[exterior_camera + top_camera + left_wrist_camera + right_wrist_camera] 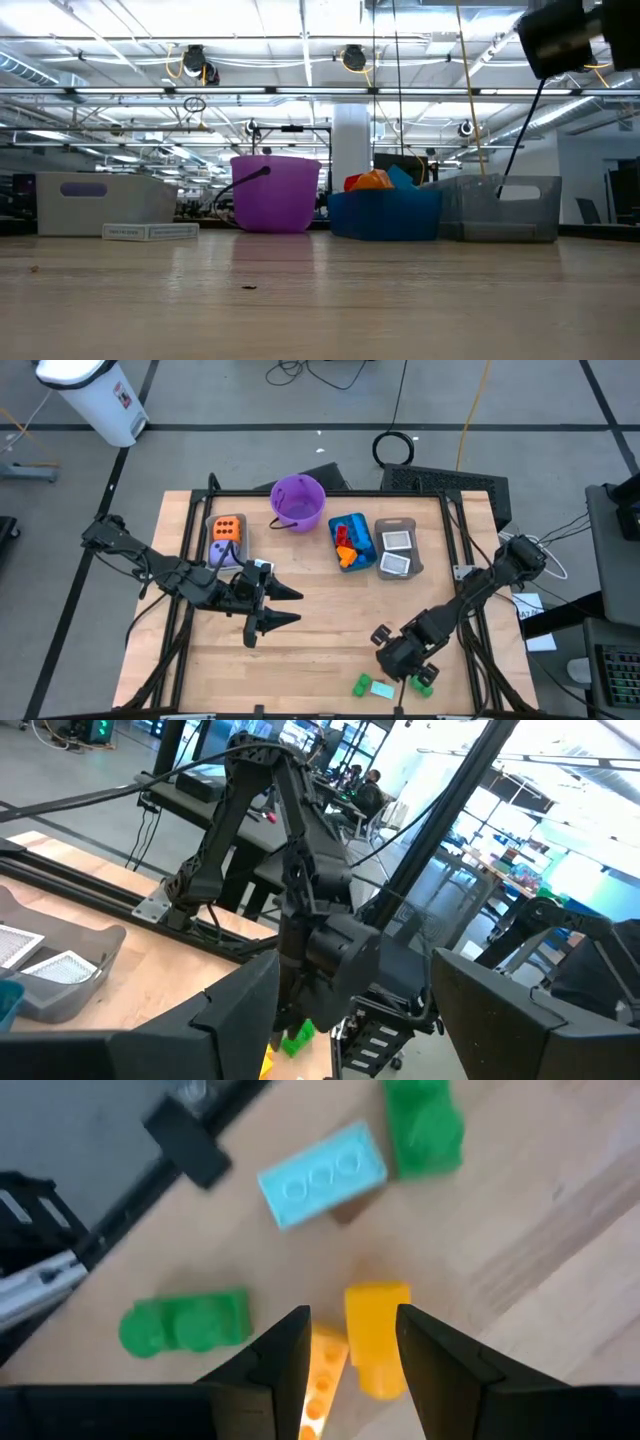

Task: Pick & Place Toys
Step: Put the yellow game piece into the blue bin

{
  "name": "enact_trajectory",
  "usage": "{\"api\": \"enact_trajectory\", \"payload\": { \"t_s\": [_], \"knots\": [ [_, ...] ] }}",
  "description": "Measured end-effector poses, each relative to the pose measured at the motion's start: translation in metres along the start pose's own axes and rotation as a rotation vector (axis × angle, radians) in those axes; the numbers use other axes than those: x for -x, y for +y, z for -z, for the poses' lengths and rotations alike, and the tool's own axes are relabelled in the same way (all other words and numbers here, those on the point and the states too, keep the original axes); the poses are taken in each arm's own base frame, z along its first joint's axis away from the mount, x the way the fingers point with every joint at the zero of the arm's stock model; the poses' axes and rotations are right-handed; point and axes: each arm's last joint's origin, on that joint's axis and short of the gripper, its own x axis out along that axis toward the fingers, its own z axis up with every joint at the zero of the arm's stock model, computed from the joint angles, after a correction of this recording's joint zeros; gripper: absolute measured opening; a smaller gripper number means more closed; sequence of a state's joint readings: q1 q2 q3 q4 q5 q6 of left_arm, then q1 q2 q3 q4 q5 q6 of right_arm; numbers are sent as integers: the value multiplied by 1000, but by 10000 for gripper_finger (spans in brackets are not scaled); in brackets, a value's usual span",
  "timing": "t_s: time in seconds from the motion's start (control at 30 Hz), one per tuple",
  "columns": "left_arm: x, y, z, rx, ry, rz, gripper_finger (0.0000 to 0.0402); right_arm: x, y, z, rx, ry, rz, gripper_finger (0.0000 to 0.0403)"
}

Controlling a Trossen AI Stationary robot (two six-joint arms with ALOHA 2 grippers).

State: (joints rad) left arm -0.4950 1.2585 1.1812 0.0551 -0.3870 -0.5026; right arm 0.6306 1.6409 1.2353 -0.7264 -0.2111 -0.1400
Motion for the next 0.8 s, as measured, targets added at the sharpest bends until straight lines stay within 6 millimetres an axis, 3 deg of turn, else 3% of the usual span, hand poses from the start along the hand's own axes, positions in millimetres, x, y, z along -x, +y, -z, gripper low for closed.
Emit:
{"api": "enact_trajectory", "payload": {
  "t_s": [0.23, 0.47, 0.8],
  "knots": [
    [0, 0, 0, 0, 0, 0, 266, -18, 0, 9, -39, -37, 1, 144],
    [0, 0, 0, 0, 0, 0, 266, -21, -8, 11, -91, -79, 14, 151],
    [0, 0, 0, 0, 0, 0, 266, -22, -16, 14, -104, -56, 25, 237]
  ]
}}
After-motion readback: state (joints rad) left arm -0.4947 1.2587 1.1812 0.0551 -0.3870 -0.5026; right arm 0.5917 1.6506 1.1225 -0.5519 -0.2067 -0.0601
